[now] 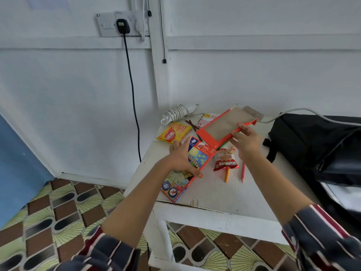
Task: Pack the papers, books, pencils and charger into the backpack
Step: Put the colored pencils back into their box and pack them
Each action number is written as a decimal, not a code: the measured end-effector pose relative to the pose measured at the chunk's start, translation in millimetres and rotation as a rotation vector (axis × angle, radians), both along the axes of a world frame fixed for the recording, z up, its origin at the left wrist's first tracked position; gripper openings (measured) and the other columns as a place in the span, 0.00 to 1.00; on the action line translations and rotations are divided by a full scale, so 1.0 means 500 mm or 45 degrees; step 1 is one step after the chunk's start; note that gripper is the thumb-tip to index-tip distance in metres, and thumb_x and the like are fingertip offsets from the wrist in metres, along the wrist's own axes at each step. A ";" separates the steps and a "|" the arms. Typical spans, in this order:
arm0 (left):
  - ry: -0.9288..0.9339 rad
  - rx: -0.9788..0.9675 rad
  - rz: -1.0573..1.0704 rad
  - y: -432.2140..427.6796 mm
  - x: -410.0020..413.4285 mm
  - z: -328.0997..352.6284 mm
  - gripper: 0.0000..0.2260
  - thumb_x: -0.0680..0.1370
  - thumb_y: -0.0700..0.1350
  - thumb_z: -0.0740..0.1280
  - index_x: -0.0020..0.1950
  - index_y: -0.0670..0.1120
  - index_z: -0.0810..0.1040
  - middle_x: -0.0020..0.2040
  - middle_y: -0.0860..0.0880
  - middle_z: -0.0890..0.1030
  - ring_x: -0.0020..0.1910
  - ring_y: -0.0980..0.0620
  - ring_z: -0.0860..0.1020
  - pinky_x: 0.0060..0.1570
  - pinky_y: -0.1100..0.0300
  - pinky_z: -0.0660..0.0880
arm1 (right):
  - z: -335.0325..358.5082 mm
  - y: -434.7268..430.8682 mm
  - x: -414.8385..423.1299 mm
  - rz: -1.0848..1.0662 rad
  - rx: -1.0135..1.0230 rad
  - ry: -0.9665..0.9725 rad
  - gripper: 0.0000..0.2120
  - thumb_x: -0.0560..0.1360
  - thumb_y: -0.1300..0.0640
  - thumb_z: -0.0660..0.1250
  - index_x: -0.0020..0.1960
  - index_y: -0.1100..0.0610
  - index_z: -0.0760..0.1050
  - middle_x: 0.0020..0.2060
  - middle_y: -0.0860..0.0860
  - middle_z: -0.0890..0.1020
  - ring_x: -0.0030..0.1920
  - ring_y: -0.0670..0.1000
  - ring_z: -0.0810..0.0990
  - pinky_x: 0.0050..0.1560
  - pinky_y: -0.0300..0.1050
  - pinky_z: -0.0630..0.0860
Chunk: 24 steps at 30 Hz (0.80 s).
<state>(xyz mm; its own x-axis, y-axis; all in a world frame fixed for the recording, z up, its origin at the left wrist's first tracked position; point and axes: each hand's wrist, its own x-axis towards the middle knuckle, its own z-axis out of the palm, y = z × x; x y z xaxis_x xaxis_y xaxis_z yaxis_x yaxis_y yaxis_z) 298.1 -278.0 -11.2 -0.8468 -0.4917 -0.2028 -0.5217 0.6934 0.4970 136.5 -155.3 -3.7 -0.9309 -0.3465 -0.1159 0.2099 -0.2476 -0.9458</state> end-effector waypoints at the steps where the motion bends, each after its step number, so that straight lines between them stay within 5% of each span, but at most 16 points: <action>1: 0.008 -0.001 -0.001 0.001 -0.002 0.000 0.59 0.60 0.55 0.80 0.76 0.53 0.39 0.67 0.45 0.54 0.70 0.43 0.52 0.69 0.45 0.59 | -0.001 -0.002 0.000 0.000 -0.008 -0.001 0.15 0.75 0.71 0.61 0.61 0.61 0.72 0.58 0.55 0.74 0.55 0.53 0.76 0.49 0.43 0.77; 10: 0.026 -0.048 0.025 0.003 -0.010 -0.004 0.59 0.61 0.55 0.79 0.76 0.52 0.39 0.69 0.43 0.53 0.71 0.42 0.51 0.70 0.45 0.57 | -0.007 0.000 -0.009 0.108 0.021 0.017 0.14 0.75 0.73 0.61 0.58 0.62 0.73 0.51 0.53 0.75 0.53 0.54 0.77 0.42 0.42 0.78; 15: 0.031 -0.060 0.030 0.003 -0.015 -0.010 0.59 0.60 0.56 0.80 0.76 0.53 0.41 0.68 0.44 0.54 0.71 0.42 0.51 0.70 0.43 0.58 | -0.009 0.006 -0.018 0.150 0.039 0.031 0.15 0.74 0.73 0.62 0.58 0.62 0.74 0.53 0.54 0.75 0.54 0.55 0.76 0.49 0.46 0.78; 24: 0.075 -0.047 0.042 0.014 -0.025 -0.007 0.59 0.59 0.56 0.80 0.76 0.51 0.42 0.68 0.44 0.55 0.71 0.43 0.53 0.70 0.44 0.59 | -0.002 0.000 -0.019 0.286 0.156 0.147 0.13 0.74 0.72 0.62 0.57 0.62 0.74 0.55 0.56 0.74 0.54 0.56 0.77 0.44 0.44 0.79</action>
